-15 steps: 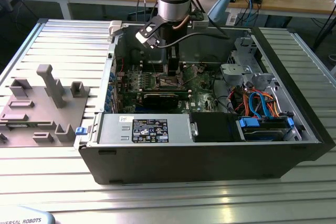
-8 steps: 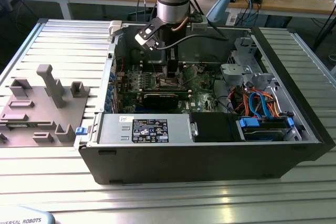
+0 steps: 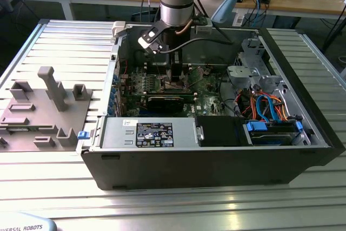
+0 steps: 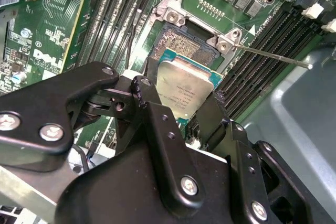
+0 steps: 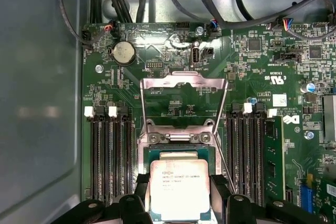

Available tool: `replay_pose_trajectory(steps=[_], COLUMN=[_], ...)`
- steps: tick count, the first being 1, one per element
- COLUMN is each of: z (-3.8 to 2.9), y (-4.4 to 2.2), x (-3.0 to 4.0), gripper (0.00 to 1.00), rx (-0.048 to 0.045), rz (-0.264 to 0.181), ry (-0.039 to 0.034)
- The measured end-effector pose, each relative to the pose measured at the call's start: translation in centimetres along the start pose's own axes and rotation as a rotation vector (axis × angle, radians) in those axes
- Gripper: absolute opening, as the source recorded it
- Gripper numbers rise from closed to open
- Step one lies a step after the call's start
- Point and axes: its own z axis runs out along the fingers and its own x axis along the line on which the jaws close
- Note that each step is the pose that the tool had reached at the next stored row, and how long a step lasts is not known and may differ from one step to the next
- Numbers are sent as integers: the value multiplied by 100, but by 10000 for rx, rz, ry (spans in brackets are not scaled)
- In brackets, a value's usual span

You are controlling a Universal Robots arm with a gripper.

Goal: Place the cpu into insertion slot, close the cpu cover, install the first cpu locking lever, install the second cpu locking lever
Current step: 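Close the cpu cover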

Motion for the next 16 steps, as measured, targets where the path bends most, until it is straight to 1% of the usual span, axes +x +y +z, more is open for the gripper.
replay_pose_trajectory(steps=[9, 12, 16], z=[58, 96, 119], y=[-13, -20, -24], x=[1, 1, 1], gripper=[54, 54, 54], rx=[0, 1, 1], rz=[1, 0, 0], ry=[0, 0, -22])
